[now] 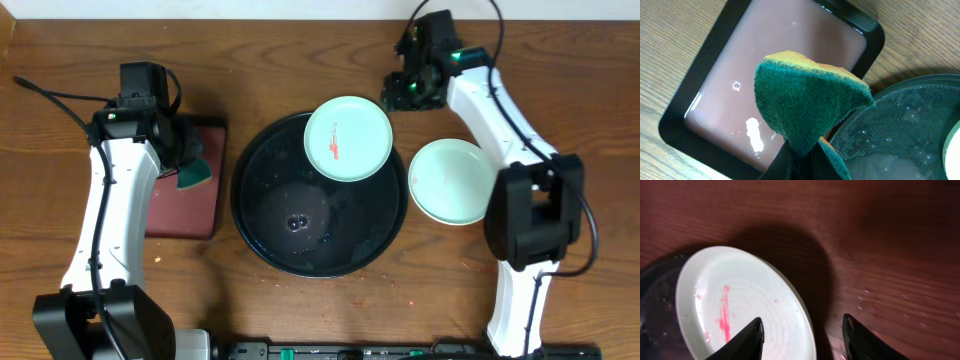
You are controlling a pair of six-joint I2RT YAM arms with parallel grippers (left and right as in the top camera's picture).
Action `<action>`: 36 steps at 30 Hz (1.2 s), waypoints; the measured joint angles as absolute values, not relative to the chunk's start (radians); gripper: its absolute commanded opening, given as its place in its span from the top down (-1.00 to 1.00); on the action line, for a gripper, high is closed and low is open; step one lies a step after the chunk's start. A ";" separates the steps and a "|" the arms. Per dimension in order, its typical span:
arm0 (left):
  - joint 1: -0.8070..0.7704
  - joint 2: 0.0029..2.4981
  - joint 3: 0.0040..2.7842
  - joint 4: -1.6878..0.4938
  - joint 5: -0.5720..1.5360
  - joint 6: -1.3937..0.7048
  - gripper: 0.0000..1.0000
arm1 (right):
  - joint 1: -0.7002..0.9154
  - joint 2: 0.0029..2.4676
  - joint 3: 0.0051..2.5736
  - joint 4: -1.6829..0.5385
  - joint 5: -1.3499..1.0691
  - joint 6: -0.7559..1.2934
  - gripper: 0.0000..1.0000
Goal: Clean dirty plates on tray and stack at the side
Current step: 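Release the plate and raise the right gripper away from the stack, then reach the right gripper to the last light-blue plate and pinch its rim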
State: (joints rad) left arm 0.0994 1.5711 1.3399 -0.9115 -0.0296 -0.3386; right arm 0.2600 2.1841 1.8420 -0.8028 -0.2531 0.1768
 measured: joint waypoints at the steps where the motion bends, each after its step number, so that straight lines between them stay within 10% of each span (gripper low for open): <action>1: 0.099 1.571 1.340 -0.912 -0.030 -0.339 0.85 | 0.264 2.196 1.842 -0.797 -0.255 0.173 0.04; 7: 0.099 1.571 1.340 -0.912 -0.030 -0.339 0.85 | 0.280 2.252 1.843 -0.791 -0.243 0.162 0.15; 19: 0.099 1.571 1.340 -0.912 -0.030 -0.338 0.85 | 0.280 2.273 1.845 -0.835 -0.221 0.150 0.98; 36: 0.092 1.571 1.340 -0.924 -0.030 -0.331 0.85 | 0.412 2.273 1.847 -1.077 -0.341 0.151 0.98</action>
